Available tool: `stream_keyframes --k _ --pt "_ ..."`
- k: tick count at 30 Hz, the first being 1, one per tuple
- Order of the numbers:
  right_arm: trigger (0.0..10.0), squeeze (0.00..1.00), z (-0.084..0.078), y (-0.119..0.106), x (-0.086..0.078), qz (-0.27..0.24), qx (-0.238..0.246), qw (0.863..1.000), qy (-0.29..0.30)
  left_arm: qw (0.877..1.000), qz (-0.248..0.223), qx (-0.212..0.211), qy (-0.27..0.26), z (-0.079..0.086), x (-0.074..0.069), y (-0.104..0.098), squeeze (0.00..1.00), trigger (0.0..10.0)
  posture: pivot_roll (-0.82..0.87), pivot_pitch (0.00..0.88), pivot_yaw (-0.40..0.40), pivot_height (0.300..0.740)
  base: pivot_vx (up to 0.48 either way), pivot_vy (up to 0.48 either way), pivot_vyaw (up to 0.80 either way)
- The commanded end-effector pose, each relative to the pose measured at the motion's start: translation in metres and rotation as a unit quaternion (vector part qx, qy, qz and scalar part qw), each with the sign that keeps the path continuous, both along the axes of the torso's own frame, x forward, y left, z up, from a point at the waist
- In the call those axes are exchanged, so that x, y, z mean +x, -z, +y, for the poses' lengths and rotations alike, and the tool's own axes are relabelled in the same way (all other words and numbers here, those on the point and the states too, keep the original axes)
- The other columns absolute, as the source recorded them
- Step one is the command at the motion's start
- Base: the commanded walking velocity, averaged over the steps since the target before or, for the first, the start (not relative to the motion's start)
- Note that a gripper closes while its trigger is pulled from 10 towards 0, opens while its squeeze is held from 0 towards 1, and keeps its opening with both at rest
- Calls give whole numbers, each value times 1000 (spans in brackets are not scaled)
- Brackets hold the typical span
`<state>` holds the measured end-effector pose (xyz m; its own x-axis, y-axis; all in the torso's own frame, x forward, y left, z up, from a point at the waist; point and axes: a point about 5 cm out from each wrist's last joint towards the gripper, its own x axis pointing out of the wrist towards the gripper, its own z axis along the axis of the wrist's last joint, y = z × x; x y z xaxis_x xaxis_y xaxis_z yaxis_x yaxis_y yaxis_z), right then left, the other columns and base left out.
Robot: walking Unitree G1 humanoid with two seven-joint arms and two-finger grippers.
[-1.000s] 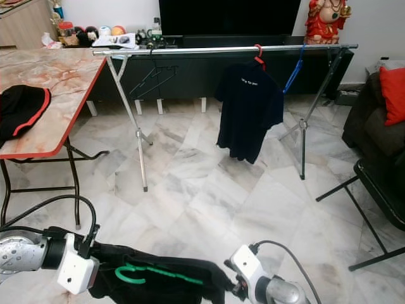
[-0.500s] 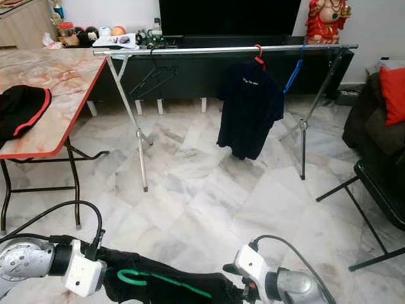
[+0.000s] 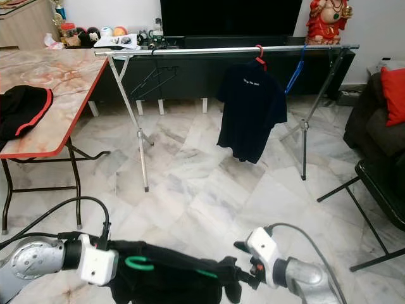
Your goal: Hang hanger
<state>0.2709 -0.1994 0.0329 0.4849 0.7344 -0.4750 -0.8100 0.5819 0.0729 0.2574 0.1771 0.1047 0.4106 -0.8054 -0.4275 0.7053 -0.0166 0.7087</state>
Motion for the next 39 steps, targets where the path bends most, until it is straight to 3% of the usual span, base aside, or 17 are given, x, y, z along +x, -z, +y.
stream_keyframes --k 1,10,13,15,16,19,21,22,23,24,25,29,30,33,34,35,39 --pt "10000 1000 15 -1 -3 4 18 999 -40 999 -8 -13 -44 -2 9 -3 0 10000 71 91 20 740 0 0 0" --pt "10000 1000 16 6 -13 31 1 996 -81 986 4 -35 -164 2 26 0 0 10000 70 83 18 740 0 0 0" --pt "10000 1000 13 5 -8 17 -5 999 -50 982 -8 -64 -176 -1 30 -7 0 10000 70 83 18 740 0 0 0" --pt "10000 1000 6 6 -1 5 -31 999 -8 985 -30 -79 -151 -5 28 -13 0 10000 69 83 19 740 0 0 0" --pt "10000 1000 -1 8 6 -17 -75 996 36 987 -38 -88 -131 -8 25 -18 0 10000 69 84 17 740 0 0 0" --pt "10000 1000 -16 8 18 -40 -125 982 133 993 -23 -71 -89 -12 17 -20 0 10000 73 86 16 740 0 0 0" --pt "10000 1000 -19 6 22 -50 -136 977 157 995 -14 -55 -80 -12 14 -18 0 10000 76 88 17 740 0 0 0" --pt "10000 514 -22 4 27 -68 -155 967 191 997 -7 -19 -77 -9 13 -13 0 10000 76 88 17 740 0 0 0" --pt "10000 514 -23 3 29 -79 -166 962 203 997 -7 -6 -78 -8 13 -12 0 10000 76 88 17 740 0 0 0" --pt "10000 196 -24 3 30 -80 -170 960 208 997 -7 -5 -83 -8 14 -12 0 10000 76 88 17 740 0 0 0" --pt "10000 0 -24 3 31 -86 -180 955 219 995 -5 2 -97 -6 16 -10 0 10000 76 88 17 740 0 0 0" --pt "10000 0 -28 0 37 -117 -205 936 260 993 3 43 -109 -2 17 -4 0 10000 77 91 19 740 0 0 0" --pt "10000 0 -32 -4 41 -135 -219 925 280 991 1 64 -117 1 17 -1 0 10000 79 93 19 740 0 0 0" --pt "10000 0 -36 -12 46 -160 -225 909 313 982 -5 67 -179 5 23 2 0 10000 79 93 19 740 0 0 0" --pt "10000 0 -36 -12 47 -162 -225 907 315 980 -3 65 -186 5 24 3 0 10000 79 93 19 740 0 0 0" --pt "10000 0 -30 -13 48 -162 -207 915 306 974 6 50 -219 5 27 4 0 10000 80 95 19 740 0 0 0" --pt "10000 0 -15 -19 52 -169 -146 930 291 963 13 50 -266 9 33 7 0 10000 75 95 19 740 0 0 0"
